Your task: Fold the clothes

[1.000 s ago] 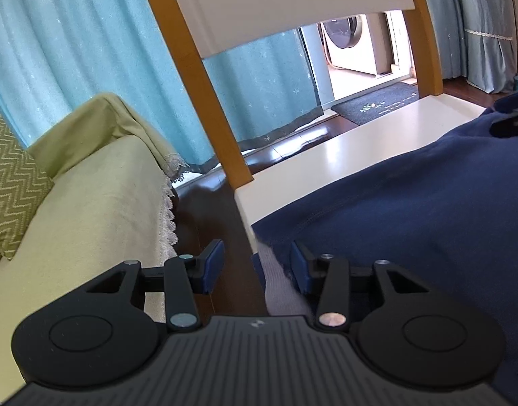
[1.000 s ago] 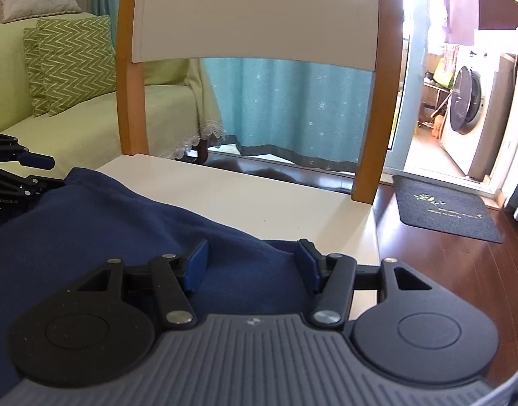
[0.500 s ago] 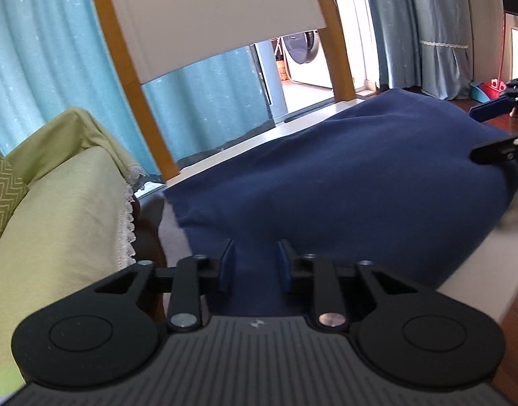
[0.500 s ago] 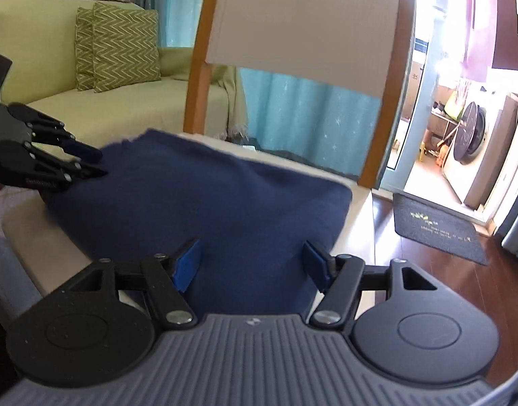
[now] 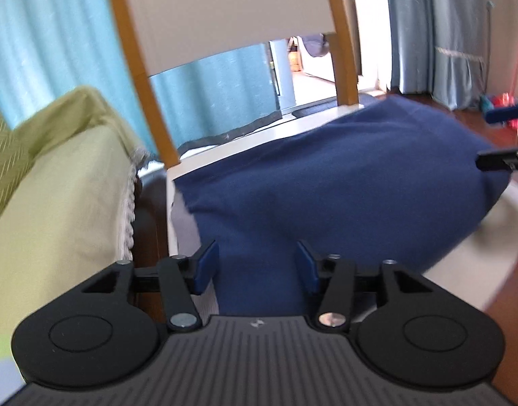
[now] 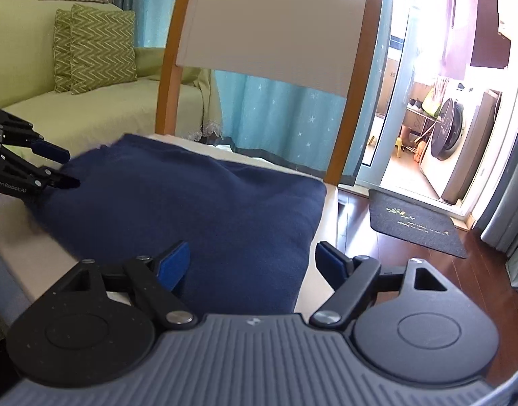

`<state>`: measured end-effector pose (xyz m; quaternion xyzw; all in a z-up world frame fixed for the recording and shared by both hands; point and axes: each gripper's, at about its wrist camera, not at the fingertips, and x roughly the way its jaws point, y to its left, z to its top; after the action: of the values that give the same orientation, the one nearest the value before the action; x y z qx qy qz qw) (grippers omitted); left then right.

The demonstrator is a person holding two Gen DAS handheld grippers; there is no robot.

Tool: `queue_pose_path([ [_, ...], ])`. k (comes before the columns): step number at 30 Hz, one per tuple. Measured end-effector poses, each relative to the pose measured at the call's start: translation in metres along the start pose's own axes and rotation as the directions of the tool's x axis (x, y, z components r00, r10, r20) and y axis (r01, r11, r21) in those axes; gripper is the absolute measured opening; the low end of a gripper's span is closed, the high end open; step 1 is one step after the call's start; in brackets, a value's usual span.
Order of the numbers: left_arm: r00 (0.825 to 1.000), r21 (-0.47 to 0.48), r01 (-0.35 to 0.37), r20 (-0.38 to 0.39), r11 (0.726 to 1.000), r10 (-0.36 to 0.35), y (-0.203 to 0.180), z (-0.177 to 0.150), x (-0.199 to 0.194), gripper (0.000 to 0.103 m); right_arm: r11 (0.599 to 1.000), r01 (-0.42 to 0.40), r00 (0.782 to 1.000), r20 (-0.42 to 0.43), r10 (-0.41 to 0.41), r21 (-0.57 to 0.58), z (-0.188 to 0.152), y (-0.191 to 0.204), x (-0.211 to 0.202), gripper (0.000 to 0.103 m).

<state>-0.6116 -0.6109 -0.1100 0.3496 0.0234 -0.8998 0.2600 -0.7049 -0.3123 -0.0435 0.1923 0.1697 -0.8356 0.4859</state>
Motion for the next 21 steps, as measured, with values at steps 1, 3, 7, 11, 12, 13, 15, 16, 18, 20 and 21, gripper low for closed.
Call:
queue_pose_path([
  [1, 1.000, -0.023, -0.001, -0.004, 1.000, 0.001, -0.001, -0.001, -0.007, 0.066, 1.000, -0.003, 1.000, 0.005, 0.003, 0.020, -0.001, 0.003, -0.010, 0.081],
  [3, 1.000, -0.062, -0.001, -0.016, 0.998, 0.000, -0.008, -0.008, -0.022, 0.075, 0.998, -0.009, 1.000, 0.011, 0.008, 0.064, -0.003, 0.008, -0.030, 0.086],
  [7, 0.999, -0.084, -0.001, -0.047, 0.996, -0.003, -0.022, -0.017, -0.040, 0.079, 0.987, -0.016, 1.000, 0.010, 0.015, 0.161, -0.020, 0.017, -0.063, 0.091],
  [11, 1.000, -0.118, 0.014, -0.025, 0.993, -0.017, -0.032, -0.020, -0.064, 0.102, 0.979, -0.014, 1.000, 0.001, 0.015, 0.203, -0.030, 0.018, -0.084, 0.099],
  [12, 1.000, -0.117, 0.005, -0.017, 0.993, -0.007, -0.035, -0.022, -0.070, 0.102, 0.980, -0.015, 1.000, 0.002, 0.015, 0.198, -0.031, 0.020, -0.092, 0.101],
  [13, 1.000, -0.118, -0.003, -0.011, 0.993, 0.001, -0.037, -0.023, -0.075, 0.102, 0.981, -0.016, 1.000, 0.002, 0.016, 0.194, -0.032, 0.020, -0.095, 0.101],
  [15, 1.000, -0.139, -0.001, -0.008, 0.990, 0.000, -0.039, -0.024, -0.081, 0.102, 0.985, -0.019, 1.000, -0.004, 0.020, 0.169, -0.031, 0.025, -0.104, 0.101],
  [16, 1.000, -0.149, 0.000, -0.008, 0.989, -0.002, -0.040, -0.025, -0.084, 0.102, 0.986, -0.019, 1.000, -0.006, 0.021, 0.166, -0.031, 0.026, -0.105, 0.101],
  [18, 1.000, -0.172, -0.004, -0.009, 0.985, 0.002, -0.043, -0.025, -0.088, 0.102, 0.986, -0.019, 1.000, -0.015, 0.021, 0.167, -0.028, 0.028, -0.113, 0.102],
  [20, 1.000, -0.195, -0.010, -0.017, 0.981, 0.007, -0.044, -0.025, -0.090, 0.102, 0.984, -0.016, 1.000, -0.022, 0.021, 0.176, -0.026, 0.028, -0.118, 0.102],
  [21, 1.000, -0.203, -0.010, -0.019, 0.979, 0.006, -0.045, -0.024, -0.090, 0.102, 0.984, -0.015, 1.000, -0.023, 0.020, 0.178, -0.024, 0.029, -0.117, 0.102],
])
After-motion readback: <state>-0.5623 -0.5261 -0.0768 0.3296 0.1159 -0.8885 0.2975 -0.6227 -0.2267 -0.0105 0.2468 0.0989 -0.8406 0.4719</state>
